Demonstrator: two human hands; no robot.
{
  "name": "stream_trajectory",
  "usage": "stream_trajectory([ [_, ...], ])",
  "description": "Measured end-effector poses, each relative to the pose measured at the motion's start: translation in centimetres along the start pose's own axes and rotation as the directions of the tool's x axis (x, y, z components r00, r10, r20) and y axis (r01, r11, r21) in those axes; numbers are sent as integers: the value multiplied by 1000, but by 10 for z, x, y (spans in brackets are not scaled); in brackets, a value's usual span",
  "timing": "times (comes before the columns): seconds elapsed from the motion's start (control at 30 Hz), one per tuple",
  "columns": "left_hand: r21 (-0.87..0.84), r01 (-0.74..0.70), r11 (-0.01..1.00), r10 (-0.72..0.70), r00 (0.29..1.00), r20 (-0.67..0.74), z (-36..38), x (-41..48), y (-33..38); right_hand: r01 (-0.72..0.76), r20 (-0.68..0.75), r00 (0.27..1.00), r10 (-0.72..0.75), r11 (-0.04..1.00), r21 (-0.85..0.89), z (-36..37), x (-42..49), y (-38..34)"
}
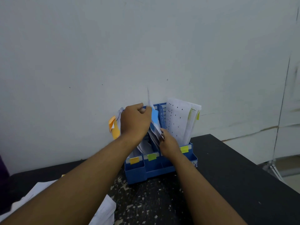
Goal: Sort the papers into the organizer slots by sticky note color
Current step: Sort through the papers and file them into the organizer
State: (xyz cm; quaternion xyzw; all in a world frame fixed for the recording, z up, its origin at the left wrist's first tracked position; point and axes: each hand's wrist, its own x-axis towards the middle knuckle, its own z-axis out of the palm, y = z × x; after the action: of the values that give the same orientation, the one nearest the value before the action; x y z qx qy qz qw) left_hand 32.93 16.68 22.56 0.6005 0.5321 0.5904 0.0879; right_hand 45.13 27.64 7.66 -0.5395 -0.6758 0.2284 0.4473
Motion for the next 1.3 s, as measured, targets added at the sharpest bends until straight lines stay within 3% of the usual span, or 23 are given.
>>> stream_trajectory([
  [0.27,28,109,994,-110,993,33,-19,-21,-34,36,-177,984,-33,999,15,3,-14,-17],
  [0.37,61,91,994,-92,996,18,-37,-35,-46,49,-215,975,-51,999,-15,-1,-16,-35],
  [0.53,171,99,980,-97,995,-22,-75,-63,-79,-98,-166,983,74,985,-144,2,-27,-56],
  [0.67,240,165,957,-150,986,-78,-124,-107,-114,-243,-131,969,210,903,-354,17,-65,-75],
  [0.73,250,214,944,-197,976,-88,-136,-126,-136,-242,-202,963,180,906,-348,25,-85,-77],
  [0.83,286,309,907,-287,951,-119,-169,-161,-165,-125,-236,971,40,925,-360,53,-134,-91],
  [1.03,375,418,827,-369,908,-200,-245,-213,-221,129,25,991,-128,925,-357,138,-229,-113],
  [1.3,398,458,795,-413,889,-198,-292,-236,-261,353,345,911,-226,859,-370,208,-248,-133],
])
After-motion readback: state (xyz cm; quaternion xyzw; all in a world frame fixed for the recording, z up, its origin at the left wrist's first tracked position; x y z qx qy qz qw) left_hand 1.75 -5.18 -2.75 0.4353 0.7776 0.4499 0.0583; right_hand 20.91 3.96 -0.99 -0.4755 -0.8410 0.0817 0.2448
